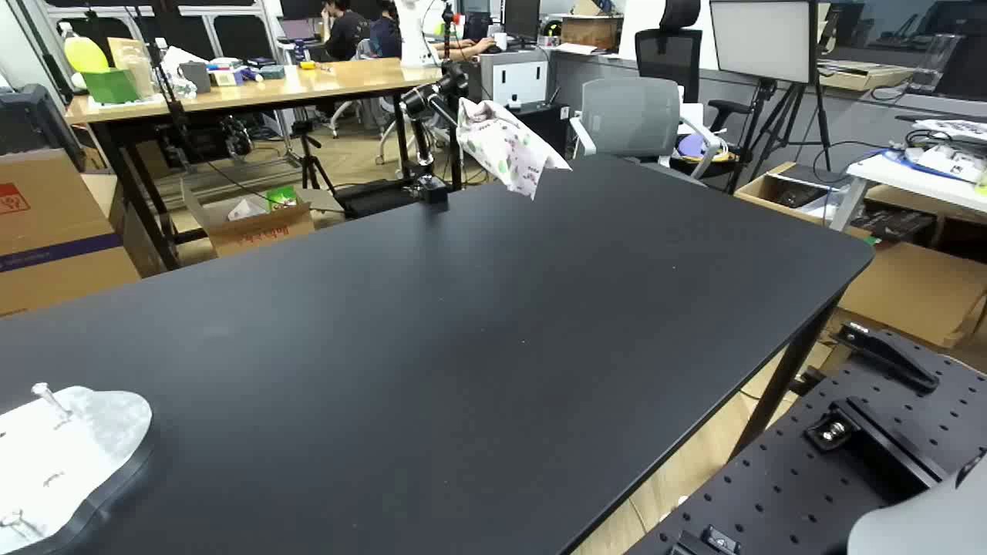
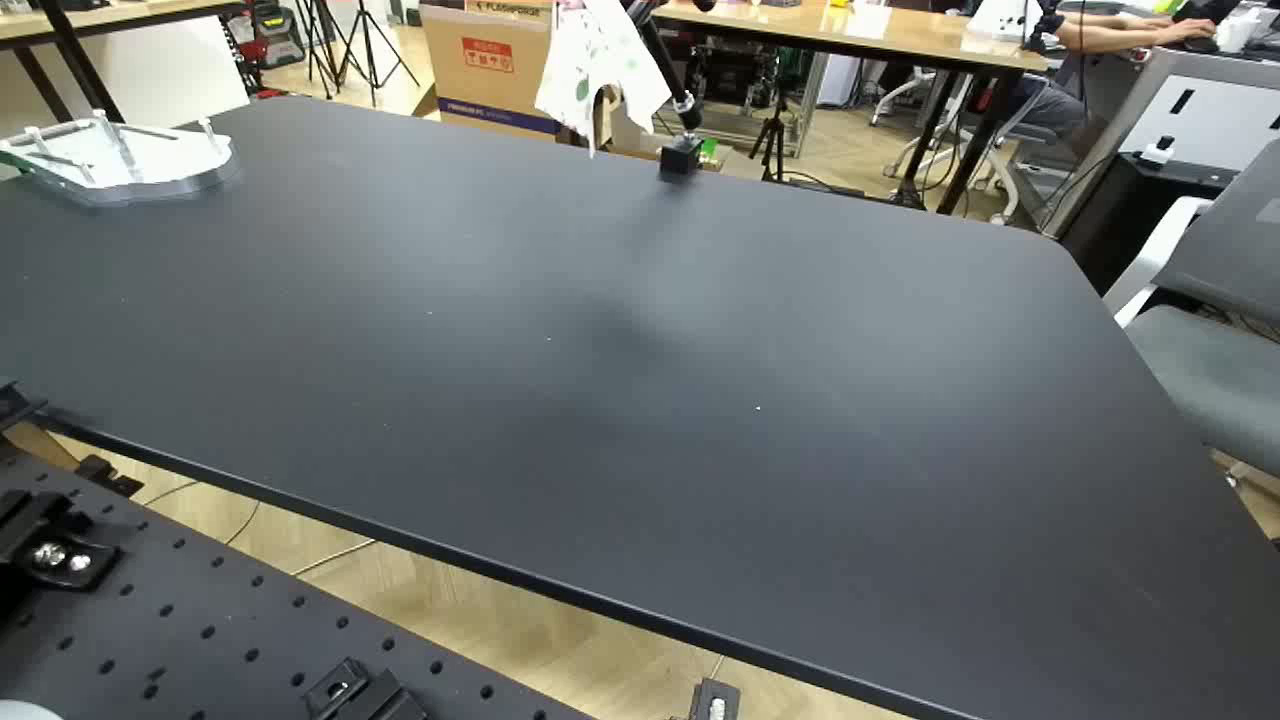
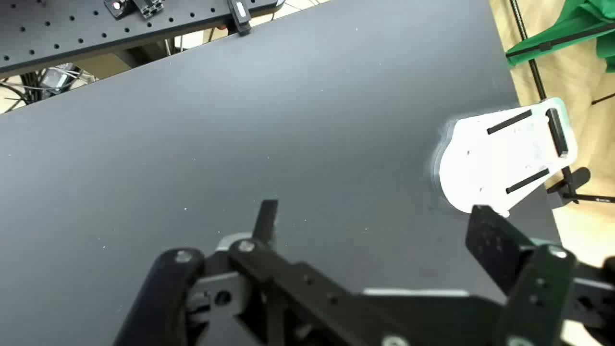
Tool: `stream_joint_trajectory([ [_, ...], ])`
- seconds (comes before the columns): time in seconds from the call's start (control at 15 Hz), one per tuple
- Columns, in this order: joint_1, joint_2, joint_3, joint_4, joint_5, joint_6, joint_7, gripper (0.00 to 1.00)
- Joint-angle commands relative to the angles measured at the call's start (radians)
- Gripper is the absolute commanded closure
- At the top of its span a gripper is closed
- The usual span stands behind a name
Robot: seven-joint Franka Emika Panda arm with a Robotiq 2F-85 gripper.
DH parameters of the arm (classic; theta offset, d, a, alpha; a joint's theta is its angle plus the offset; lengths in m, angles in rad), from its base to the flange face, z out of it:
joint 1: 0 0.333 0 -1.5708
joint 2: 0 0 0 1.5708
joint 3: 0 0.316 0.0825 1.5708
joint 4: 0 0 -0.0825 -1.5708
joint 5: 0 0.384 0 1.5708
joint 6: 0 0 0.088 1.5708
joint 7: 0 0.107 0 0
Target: Pick up the towel hanged from the metallic object and put it on the table
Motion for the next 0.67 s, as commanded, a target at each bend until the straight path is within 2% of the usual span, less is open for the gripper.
stream_joint_trajectory([
  [0.0,-0.003,0.001,0.002,0.002,0.0,0.0,-0.001,0.0],
  [0.47,-0.003,0.001,0.002,0.002,0.0,0.001,-0.002,0.0],
  [0.6,-0.021,-0.006,-0.005,0.008,-0.04,0.025,0.002,0.0],
])
